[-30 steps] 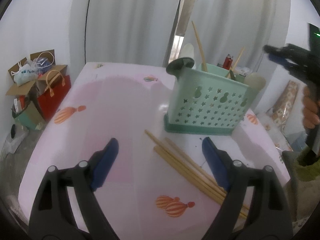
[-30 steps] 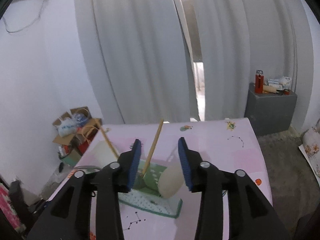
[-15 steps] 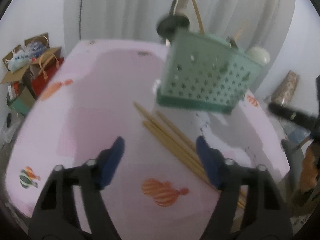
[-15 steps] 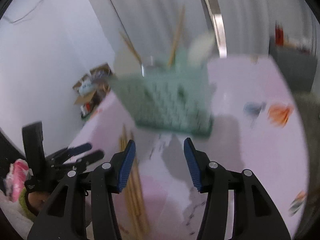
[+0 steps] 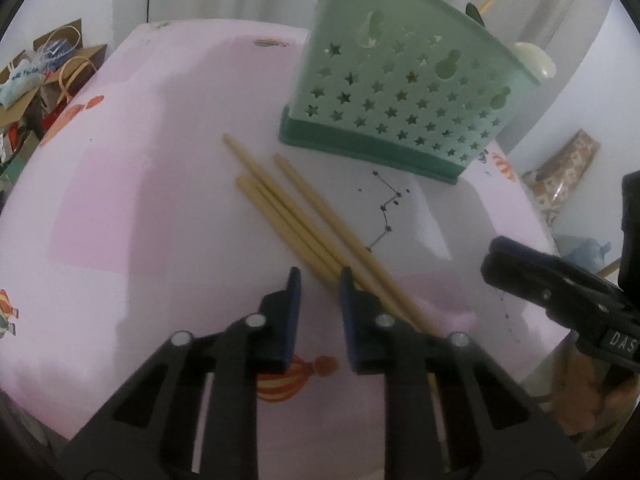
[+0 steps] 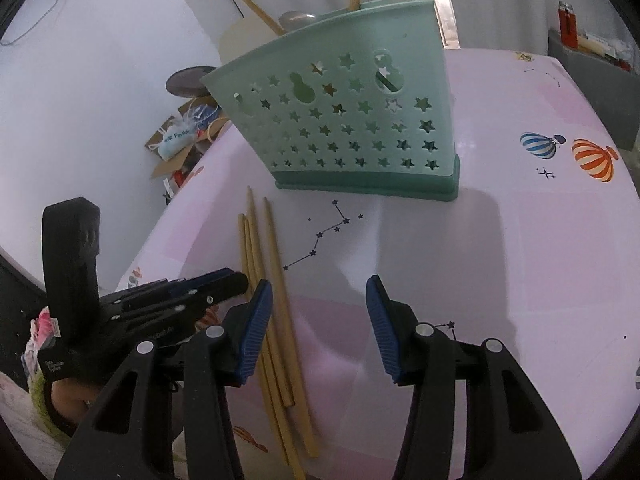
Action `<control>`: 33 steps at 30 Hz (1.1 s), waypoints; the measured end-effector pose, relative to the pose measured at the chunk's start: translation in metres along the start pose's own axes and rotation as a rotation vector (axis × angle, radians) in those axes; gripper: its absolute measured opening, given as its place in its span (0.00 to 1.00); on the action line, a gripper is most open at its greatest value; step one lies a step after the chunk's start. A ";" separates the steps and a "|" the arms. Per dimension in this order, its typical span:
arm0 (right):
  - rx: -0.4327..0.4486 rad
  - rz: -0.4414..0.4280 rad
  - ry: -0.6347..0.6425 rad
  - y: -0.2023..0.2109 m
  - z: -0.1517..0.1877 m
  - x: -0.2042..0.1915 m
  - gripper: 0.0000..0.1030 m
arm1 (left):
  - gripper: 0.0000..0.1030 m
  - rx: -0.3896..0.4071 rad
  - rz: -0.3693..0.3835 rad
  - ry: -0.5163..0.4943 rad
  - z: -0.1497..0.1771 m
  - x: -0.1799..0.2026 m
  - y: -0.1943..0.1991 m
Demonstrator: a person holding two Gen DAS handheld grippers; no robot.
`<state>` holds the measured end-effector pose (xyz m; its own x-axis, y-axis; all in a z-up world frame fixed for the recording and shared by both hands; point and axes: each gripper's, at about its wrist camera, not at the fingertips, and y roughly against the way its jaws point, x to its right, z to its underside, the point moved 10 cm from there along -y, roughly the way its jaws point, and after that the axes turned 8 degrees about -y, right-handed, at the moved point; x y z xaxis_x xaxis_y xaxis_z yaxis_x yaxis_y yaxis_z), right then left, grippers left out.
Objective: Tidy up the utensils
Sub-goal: 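Close the left gripper on a chopstick while the right gripper grasps another chopstick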
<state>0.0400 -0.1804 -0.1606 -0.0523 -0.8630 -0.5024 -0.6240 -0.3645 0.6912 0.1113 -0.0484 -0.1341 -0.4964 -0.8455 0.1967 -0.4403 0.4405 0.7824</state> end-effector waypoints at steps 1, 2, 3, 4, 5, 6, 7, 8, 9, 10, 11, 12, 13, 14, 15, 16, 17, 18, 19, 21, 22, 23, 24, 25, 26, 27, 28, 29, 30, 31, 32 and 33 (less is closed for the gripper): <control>-0.001 0.000 -0.001 0.000 0.000 0.001 0.46 | 0.15 0.002 -0.002 -0.003 0.000 0.000 0.000; -0.003 -0.002 -0.004 -0.001 0.000 0.001 0.46 | 0.15 0.002 -0.002 -0.001 0.000 -0.001 0.000; -0.004 -0.004 -0.007 -0.002 0.001 0.001 0.46 | 0.15 0.003 -0.001 0.005 0.000 -0.001 0.000; -0.005 -0.004 -0.009 -0.003 0.000 0.001 0.46 | 0.15 0.001 -0.001 0.011 0.000 -0.002 -0.001; -0.006 -0.005 -0.010 -0.003 0.000 0.002 0.46 | 0.15 -0.002 -0.002 0.018 -0.001 -0.002 -0.001; -0.007 -0.006 -0.011 -0.003 0.000 0.002 0.46 | 0.15 -0.004 -0.001 0.024 -0.001 -0.003 -0.002; -0.007 -0.008 -0.012 -0.003 0.000 0.001 0.45 | 0.15 -0.006 -0.001 0.032 -0.003 -0.003 -0.002; -0.007 -0.010 -0.012 -0.003 0.000 0.002 0.45 | 0.15 -0.006 -0.001 0.036 -0.005 -0.003 -0.003; -0.007 -0.011 -0.010 -0.004 0.000 0.001 0.45 | 0.15 -0.005 -0.003 0.033 -0.006 -0.002 -0.004; -0.008 -0.012 -0.009 -0.004 0.001 0.001 0.45 | 0.15 -0.001 -0.010 0.024 -0.008 -0.002 -0.005; -0.009 -0.012 -0.007 -0.004 0.001 0.000 0.45 | 0.15 0.003 -0.014 0.018 -0.008 -0.002 -0.005; -0.012 -0.012 -0.006 -0.005 0.002 0.000 0.45 | 0.15 0.010 -0.019 0.011 -0.008 -0.002 -0.005; -0.015 -0.012 -0.003 -0.006 0.003 -0.001 0.44 | 0.16 0.017 -0.025 0.002 -0.008 -0.001 -0.005; -0.017 -0.011 -0.001 -0.006 0.003 -0.002 0.44 | 0.16 0.021 -0.031 -0.007 -0.008 -0.001 -0.005; -0.019 -0.007 0.003 -0.007 0.004 -0.002 0.43 | 0.16 0.024 -0.038 -0.019 -0.009 0.000 -0.007; -0.021 -0.005 0.005 -0.008 0.005 -0.003 0.42 | 0.16 0.027 -0.047 -0.032 -0.009 0.001 -0.007; -0.023 -0.002 0.007 -0.009 0.006 -0.003 0.42 | 0.15 0.030 -0.057 -0.046 -0.010 0.001 -0.007; -0.025 0.000 0.009 -0.010 0.006 -0.003 0.41 | 0.15 0.031 -0.065 -0.054 -0.010 0.000 -0.006; -0.028 0.007 0.015 -0.011 0.007 -0.004 0.41 | 0.14 0.028 -0.077 -0.062 -0.010 -0.002 -0.006; -0.032 0.014 0.024 -0.013 0.008 -0.005 0.40 | 0.13 0.025 -0.091 -0.075 -0.011 -0.008 -0.005; -0.035 0.017 0.036 -0.014 0.008 -0.006 0.40 | 0.13 0.024 -0.100 -0.081 -0.011 -0.011 -0.004; -0.035 0.022 0.049 -0.016 0.008 -0.008 0.39 | 0.12 0.023 -0.108 -0.089 -0.011 -0.015 -0.003; -0.036 0.031 0.071 -0.018 0.007 -0.010 0.38 | 0.12 0.022 -0.118 -0.098 -0.012 -0.018 -0.003; -0.038 0.032 0.085 -0.020 0.006 -0.012 0.38 | 0.12 0.021 -0.130 -0.108 -0.012 -0.022 -0.002; -0.042 0.031 0.097 -0.023 0.006 -0.014 0.37 | 0.11 0.019 -0.153 -0.121 -0.013 -0.027 -0.002; -0.045 0.031 0.106 -0.025 0.006 -0.016 0.35 | 0.11 0.017 -0.164 -0.124 -0.013 -0.030 -0.002; -0.053 0.032 0.125 -0.030 0.005 -0.019 0.34 | 0.11 0.015 -0.170 -0.124 -0.013 -0.033 -0.002; -0.058 0.032 0.138 -0.033 0.004 -0.021 0.32 | 0.10 0.013 -0.180 -0.121 -0.013 -0.037 -0.001; -0.062 0.032 0.147 -0.036 0.004 -0.023 0.30 | 0.10 0.012 -0.186 -0.122 -0.013 -0.039 0.000; -0.066 0.034 0.165 -0.040 0.003 -0.025 0.28 | 0.10 0.012 -0.195 -0.129 -0.013 -0.041 0.000; -0.069 0.034 0.173 -0.043 0.003 -0.027 0.27 | 0.09 0.013 -0.204 -0.136 -0.013 -0.042 0.000; -0.073 0.031 0.183 -0.045 0.003 -0.029 0.25 | 0.09 0.014 -0.210 -0.142 -0.013 -0.043 0.001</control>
<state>0.0675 -0.1380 -0.1786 0.0760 -0.9208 -0.3825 -0.5659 -0.3556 0.7438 0.1417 -0.0161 -0.1345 -0.4928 -0.8684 -0.0555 -0.5546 0.2644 0.7890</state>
